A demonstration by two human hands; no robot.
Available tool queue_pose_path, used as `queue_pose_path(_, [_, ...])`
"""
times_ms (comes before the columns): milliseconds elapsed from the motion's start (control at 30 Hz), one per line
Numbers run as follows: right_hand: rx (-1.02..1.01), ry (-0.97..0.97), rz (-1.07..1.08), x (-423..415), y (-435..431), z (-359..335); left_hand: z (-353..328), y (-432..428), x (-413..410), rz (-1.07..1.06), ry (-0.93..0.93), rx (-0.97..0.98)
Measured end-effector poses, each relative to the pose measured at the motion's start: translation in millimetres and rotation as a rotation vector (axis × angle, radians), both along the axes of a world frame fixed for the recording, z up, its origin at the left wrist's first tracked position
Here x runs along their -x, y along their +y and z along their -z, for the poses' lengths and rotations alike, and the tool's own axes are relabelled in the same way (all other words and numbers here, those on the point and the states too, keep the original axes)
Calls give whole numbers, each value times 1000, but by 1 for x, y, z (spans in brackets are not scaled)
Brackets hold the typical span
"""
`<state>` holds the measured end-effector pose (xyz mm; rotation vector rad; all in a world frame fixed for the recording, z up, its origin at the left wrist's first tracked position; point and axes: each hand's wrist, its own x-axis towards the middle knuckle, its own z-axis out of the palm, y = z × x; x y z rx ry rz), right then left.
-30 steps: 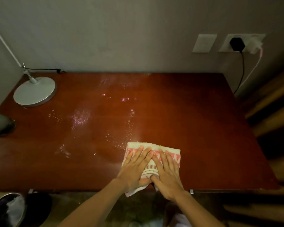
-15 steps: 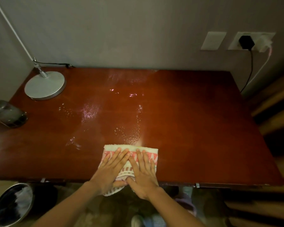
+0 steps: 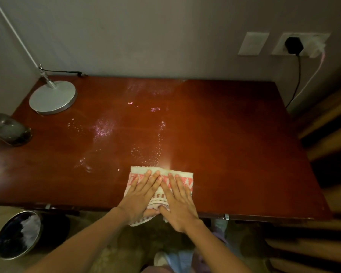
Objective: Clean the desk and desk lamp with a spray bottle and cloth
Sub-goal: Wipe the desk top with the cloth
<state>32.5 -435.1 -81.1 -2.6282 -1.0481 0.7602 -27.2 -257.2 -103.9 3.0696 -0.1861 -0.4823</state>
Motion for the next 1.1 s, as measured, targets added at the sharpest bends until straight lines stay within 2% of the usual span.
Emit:
queue_pose_path(300, [22,30,25,-4,-4,0,-7,-4,-4,8,58,30])
queue_pose_path(567, [48,49,-135,-34,30,1,-7,32,-13,-23,68,76])
queue_pose_path(833, [61,59,-62,-116,70,3,2,70,-105,-13,-27,52])
queue_pose_path(1100, [48,23,-6,-243,108,3,7,109,-239,-5,-59,64])
